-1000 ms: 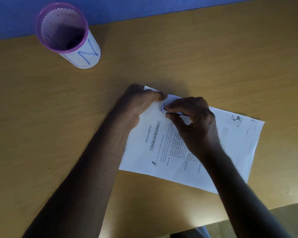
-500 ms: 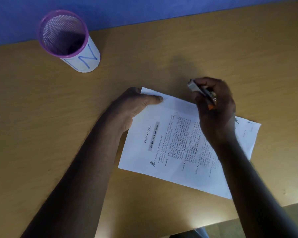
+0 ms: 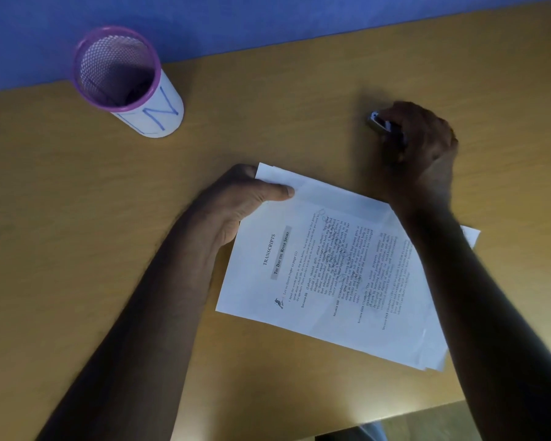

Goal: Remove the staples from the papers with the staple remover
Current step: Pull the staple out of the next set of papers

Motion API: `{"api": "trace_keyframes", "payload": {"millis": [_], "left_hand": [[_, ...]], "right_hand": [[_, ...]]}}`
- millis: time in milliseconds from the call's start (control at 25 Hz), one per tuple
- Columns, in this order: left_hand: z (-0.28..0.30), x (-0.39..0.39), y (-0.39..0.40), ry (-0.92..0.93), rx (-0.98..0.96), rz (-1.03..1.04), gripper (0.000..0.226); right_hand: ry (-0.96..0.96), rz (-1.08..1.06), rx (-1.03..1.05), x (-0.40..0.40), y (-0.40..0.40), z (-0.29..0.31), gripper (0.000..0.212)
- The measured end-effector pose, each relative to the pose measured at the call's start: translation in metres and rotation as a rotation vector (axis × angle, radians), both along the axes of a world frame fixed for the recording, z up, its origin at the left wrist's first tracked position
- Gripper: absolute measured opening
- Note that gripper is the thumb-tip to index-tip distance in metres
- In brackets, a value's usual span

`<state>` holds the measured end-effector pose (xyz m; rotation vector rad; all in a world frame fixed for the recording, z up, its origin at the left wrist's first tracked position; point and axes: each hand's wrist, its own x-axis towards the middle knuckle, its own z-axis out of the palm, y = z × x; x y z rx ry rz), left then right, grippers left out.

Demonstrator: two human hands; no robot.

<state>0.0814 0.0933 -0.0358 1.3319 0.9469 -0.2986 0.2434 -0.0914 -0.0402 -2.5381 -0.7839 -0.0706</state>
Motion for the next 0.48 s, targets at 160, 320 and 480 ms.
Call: {"api": "trace_keyframes", "payload": {"millis": [160, 320, 480], "left_hand": [[0.003, 0.000, 0.000, -0.004, 0.023, -0.014, 0.010], [0.009, 0.000, -0.004, 0.007, 0.098, -0.018, 0.016], [0.012, 0.000, -0.016, -0.138, 0.249, 0.032, 0.004]], "right_hand": [[0.044, 0.126, 0.149, -0.033, 0.000, 0.009, 0.031], [0.268, 0.304, 0.031, -0.070, 0.004, 0.019, 0.030], [0.438, 0.160, -0.002, -0.069, -0.002, 0.022, 0.021]]}}
